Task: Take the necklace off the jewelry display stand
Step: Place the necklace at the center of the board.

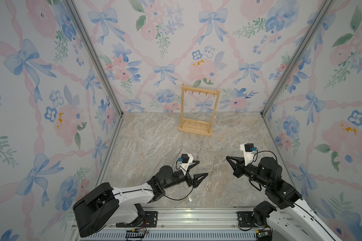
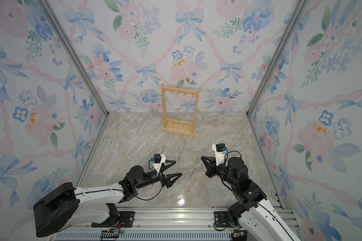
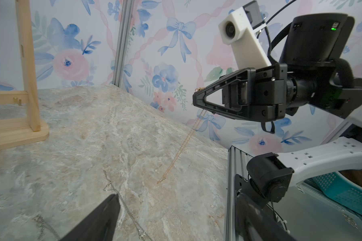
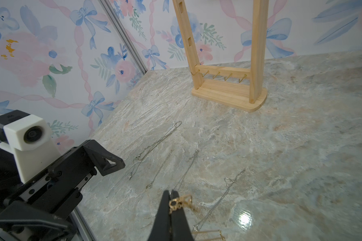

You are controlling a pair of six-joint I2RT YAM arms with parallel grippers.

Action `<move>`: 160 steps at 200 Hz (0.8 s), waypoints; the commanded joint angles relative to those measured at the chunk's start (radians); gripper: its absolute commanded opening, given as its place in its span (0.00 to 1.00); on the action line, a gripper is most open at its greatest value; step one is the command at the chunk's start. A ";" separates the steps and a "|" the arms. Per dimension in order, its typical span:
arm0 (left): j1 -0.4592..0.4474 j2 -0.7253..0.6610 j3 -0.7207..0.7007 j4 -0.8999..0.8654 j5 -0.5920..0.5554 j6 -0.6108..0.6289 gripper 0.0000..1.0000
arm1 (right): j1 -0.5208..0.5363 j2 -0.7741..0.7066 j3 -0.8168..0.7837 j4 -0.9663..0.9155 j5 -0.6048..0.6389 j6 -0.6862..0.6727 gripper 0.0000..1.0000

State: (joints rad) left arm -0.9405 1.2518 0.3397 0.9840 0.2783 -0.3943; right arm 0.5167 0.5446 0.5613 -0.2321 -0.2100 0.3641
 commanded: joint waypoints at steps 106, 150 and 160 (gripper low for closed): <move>-0.059 0.365 0.322 0.036 0.186 0.061 0.86 | -0.007 -0.029 -0.028 -0.005 -0.054 0.026 0.00; -0.064 0.454 0.416 0.028 0.223 0.089 0.84 | -0.007 -0.033 -0.011 -0.025 -0.054 0.017 0.00; -0.063 0.473 0.434 0.021 0.225 0.093 0.83 | -0.007 -0.034 -0.006 -0.029 -0.055 0.014 0.00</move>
State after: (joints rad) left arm -0.9955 1.6829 0.7277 0.9985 0.4671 -0.3416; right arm 0.5167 0.5209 0.5339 -0.2337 -0.2554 0.3851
